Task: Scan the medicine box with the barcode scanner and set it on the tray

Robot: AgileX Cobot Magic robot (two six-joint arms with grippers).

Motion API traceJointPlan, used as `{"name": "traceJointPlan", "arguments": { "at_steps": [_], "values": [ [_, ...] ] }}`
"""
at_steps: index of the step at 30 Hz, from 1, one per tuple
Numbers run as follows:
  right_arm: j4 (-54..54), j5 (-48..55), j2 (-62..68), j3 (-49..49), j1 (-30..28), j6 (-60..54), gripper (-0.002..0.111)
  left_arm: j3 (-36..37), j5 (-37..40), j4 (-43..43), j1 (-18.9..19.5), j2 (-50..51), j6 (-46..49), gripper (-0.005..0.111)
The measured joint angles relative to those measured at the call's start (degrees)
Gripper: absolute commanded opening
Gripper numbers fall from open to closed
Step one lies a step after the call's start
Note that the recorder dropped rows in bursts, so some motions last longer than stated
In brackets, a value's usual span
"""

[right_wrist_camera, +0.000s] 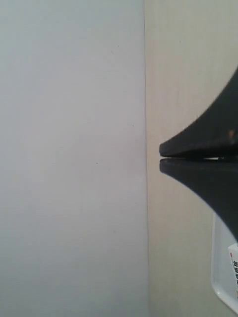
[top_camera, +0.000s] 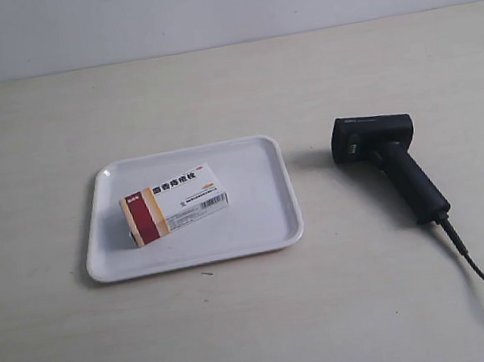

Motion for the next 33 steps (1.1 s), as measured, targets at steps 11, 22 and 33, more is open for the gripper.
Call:
{"name": "traceJointPlan", "arguments": {
  "at_steps": [11, 22, 33],
  "values": [
    [0.0, 0.0, 0.0, 0.0, 0.0, 0.0, 0.001, 6.17, -15.57, -0.54, 9.94, -29.34, 0.76, 0.003],
    [0.0, 0.0, 0.0, 0.0, 0.0, 0.0, 0.001, 10.55, -24.96, 80.32, 10.06, -36.8, -84.7, 0.003],
    [0.0, 0.0, 0.0, 0.0, 0.0, 0.0, 0.001, 10.55, -9.52, 102.81, 10.69, -36.8, -111.04, 0.003]
  ]
}}
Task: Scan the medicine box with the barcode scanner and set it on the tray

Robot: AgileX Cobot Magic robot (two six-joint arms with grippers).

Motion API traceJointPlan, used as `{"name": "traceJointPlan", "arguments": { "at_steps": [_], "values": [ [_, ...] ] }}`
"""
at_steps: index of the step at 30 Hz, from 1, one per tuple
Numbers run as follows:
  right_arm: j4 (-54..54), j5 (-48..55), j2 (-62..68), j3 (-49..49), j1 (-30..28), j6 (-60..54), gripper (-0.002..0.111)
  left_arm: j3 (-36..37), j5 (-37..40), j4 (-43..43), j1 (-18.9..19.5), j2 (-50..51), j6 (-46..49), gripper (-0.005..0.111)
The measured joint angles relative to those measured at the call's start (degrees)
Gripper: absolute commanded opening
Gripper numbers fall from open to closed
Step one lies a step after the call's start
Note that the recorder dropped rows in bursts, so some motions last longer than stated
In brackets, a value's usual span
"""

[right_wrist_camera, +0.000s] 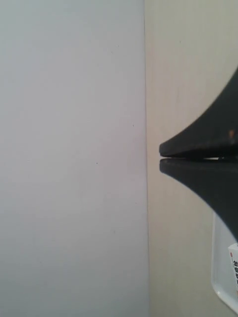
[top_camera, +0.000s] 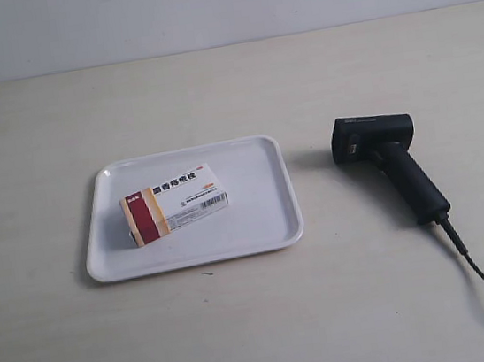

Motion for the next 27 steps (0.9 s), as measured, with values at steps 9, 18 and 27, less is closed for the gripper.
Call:
{"name": "traceJointPlan", "arguments": {
  "at_steps": [9, 18, 27],
  "values": [
    [0.0, 0.11, 0.0, 0.0, 0.0, 0.0, 0.001, 0.0, 5.09, -0.25, 2.34, 0.0, -0.83, 0.003],
    [0.0, 0.11, 0.0, 0.0, 0.0, 0.0, 0.001, 0.0, 5.96, -2.91, 2.34, 0.0, 3.35, 0.003],
    [0.0, 0.11, 0.0, 0.0, 0.0, 0.0, 0.001, 0.0, 5.96, -3.21, 2.34, 0.0, 3.47, 0.003]
  ]
}}
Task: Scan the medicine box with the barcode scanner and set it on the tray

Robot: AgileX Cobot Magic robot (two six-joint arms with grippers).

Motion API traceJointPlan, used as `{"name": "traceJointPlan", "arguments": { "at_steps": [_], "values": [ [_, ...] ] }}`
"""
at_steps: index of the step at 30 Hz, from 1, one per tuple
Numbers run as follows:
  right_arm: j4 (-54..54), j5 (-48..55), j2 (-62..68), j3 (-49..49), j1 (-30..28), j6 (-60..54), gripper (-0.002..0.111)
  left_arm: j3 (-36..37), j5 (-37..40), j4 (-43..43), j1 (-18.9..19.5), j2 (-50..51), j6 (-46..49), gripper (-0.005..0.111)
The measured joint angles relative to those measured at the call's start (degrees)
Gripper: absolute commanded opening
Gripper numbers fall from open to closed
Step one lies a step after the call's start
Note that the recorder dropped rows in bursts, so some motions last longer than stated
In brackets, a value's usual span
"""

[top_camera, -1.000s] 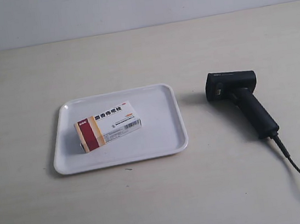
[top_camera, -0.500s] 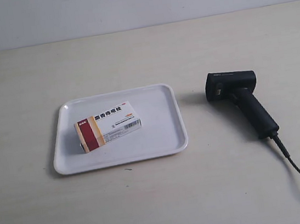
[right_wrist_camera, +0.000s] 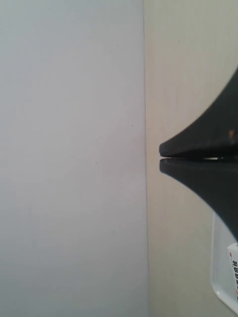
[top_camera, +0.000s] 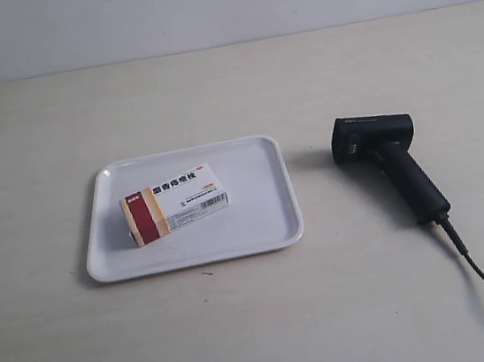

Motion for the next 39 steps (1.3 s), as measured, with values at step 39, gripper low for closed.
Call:
{"name": "traceJointPlan", "arguments": {
  "at_steps": [39],
  "values": [
    [-7.62, -1.33, -13.13, 18.54, -13.6, 7.67, 0.001, 0.0, 0.11, 0.0, 0.0, 0.0, 0.0, 0.003]
  ]
}}
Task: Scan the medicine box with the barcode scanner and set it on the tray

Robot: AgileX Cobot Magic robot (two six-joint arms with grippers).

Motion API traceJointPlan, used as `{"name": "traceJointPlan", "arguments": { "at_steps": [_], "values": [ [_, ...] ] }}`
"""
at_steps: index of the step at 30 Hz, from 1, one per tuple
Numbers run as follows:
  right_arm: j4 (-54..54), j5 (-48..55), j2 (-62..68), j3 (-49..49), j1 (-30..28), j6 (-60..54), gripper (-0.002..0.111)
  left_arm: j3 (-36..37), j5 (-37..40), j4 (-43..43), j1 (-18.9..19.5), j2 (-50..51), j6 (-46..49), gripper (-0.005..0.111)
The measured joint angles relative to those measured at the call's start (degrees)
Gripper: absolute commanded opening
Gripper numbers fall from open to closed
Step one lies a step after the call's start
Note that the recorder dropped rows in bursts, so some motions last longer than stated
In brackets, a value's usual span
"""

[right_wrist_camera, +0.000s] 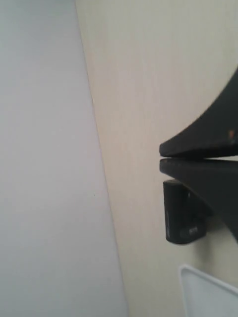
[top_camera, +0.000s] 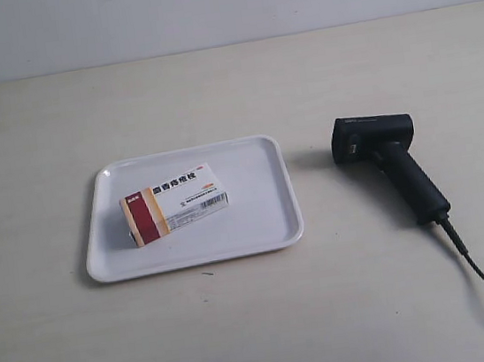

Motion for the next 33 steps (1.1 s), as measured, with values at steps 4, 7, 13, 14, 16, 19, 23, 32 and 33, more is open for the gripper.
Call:
{"name": "traceJointPlan", "arguments": {
  "at_steps": [4, 7, 13, 14, 16, 19, 23, 32, 33],
  "values": [
    [0.0, 1.79, -3.26, 0.0, -5.66, 0.09, 0.001, 0.0, 0.0, 0.0, 0.0, 0.0, 0.0, 0.003],
    [0.0, 2.58, -5.36, 0.0, -7.33, 0.09, 0.001, 0.0, 0.1, 0.0, 0.0, 0.0, 0.0, 0.003],
    [0.0, 3.87, -8.34, 0.0, -7.55, 0.09, 0.001, 0.0, 0.1, 0.0, 0.0, 0.0, 0.0, 0.003],
    [0.0, 3.9, -8.34, 0.0, -7.55, 0.09, 0.001, 0.0, 0.1, 0.0, 0.0, 0.0, 0.0, 0.003],
    [0.0, 4.01, -8.34, 0.0, -7.55, 0.09, 0.001, 0.0, 0.1, 0.0, 0.0, 0.0, 0.0, 0.003],
    [0.0, 4.01, -8.34, 0.0, -7.55, 0.09, 0.001, 0.0, 0.1, 0.0, 0.0, 0.0, 0.0, 0.003],
    [0.07, 4.01, -8.34, 0.0, -7.55, 0.09, 0.001, 0.0, 0.1, 0.0, 0.0, 0.0, 0.0, 0.003],
    [0.07, 4.01, -8.34, 0.0, -7.55, 0.12, 0.001, 0.0, 0.1, 0.0, 0.0, 0.0, 0.0, 0.003],
    [0.07, 4.01, -8.34, 0.0, -7.55, 0.12, 0.001, 0.0, 0.1, 0.0, 0.0, 0.0, 0.0, 0.003]
  ]
}}
